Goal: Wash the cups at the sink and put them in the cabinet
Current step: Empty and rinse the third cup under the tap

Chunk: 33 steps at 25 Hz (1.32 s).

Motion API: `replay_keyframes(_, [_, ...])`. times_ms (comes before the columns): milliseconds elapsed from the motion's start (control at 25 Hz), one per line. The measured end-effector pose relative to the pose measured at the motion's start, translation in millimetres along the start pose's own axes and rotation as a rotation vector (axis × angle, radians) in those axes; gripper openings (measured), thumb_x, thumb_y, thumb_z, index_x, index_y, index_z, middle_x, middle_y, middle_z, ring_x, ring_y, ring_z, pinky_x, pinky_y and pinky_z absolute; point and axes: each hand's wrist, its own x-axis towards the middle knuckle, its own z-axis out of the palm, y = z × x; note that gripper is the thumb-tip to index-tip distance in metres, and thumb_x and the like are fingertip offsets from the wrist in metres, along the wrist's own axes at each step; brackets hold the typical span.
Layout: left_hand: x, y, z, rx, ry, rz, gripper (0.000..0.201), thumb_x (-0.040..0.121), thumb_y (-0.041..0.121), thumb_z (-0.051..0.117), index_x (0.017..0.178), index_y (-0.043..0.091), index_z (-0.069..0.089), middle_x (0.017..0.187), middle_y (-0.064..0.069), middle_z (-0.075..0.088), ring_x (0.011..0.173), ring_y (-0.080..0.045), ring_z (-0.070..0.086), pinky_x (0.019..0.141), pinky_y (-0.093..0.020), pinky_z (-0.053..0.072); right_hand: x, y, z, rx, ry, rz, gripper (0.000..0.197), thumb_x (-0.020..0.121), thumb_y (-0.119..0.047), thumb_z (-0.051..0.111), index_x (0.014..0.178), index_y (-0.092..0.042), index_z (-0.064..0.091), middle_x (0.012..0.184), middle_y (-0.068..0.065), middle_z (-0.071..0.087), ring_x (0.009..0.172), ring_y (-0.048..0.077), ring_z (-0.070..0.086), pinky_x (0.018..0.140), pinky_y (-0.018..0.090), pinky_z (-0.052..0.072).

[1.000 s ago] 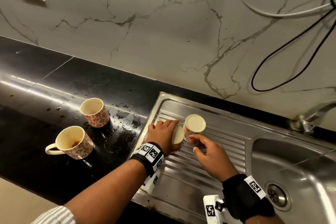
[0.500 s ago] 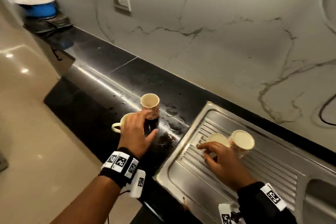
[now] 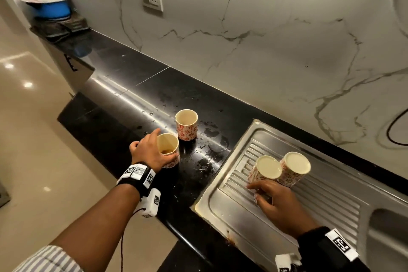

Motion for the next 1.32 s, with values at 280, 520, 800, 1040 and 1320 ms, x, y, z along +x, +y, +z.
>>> replay_keyframes(280, [-72.6,100.6,0.8,-0.262,0.069,0.371,0.111,0.056,0.080,0.067,0.149,0.024,0.040,0.124,0.005,0.065,0.117,-0.016,0.058,0.103,-0.044,0.029,-56.1,24.0,-41.2,0.106,0.196,0.202,0.028,0.093,-0.012,0.065,0.109,-0.034,0.073,0.108,-0.026,0.069,0.101,-0.006,0.064,0.077,0.017,0.054])
replay_keyframes(520, [-139.3,251.3,44.2,-0.443,-0.149,0.766,0.118,0.056,0.078,0.071,0.153,0.021,0.033,0.125,0.009,0.065,0.114,-0.014,0.061,0.101,-0.049,0.039,-127.7,55.2,-88.3,0.112,0.319,0.317,0.055,0.086,-0.018,0.073,0.130,-0.046,0.056,0.127,-0.023,0.060,0.109,0.000,0.060,0.071,0.020,0.056])
replay_keyframes(800, [-224.5,396.3,124.6,-0.370,-0.455,1.014,0.117,0.058,0.072,0.074,0.154,0.042,0.013,0.137,0.014,0.055,0.127,-0.012,0.051,0.107,-0.047,0.033,-220.2,130.0,-125.9,0.177,0.499,0.401,0.097,0.071,-0.045,0.086,0.149,-0.045,0.029,0.148,-0.027,0.039,0.134,-0.005,0.040,0.102,0.017,0.044])
replay_keyframes(1040, [-287.6,479.4,183.6,-0.298,-0.624,0.965,0.112,0.058,0.070,0.078,0.150,0.049,0.018,0.140,0.023,0.049,0.131,-0.004,0.043,0.110,-0.035,0.027,-284.0,224.1,-145.4,0.488,0.619,0.364,0.095,0.066,-0.028,0.093,0.145,-0.029,0.040,0.144,-0.013,0.051,0.131,0.006,0.051,0.107,0.026,0.044])
replay_keyframes(1320, [-331.7,542.8,241.6,-0.287,-0.567,0.814,0.110,0.062,0.060,0.082,0.152,0.043,0.020,0.155,0.014,0.032,0.144,-0.008,0.025,0.118,-0.046,0.028,-302.7,327.1,-196.9,0.463,0.687,0.437,0.078,0.059,-0.022,0.091,0.122,-0.046,0.051,0.120,-0.021,0.064,0.112,0.001,0.061,0.096,0.035,0.053])
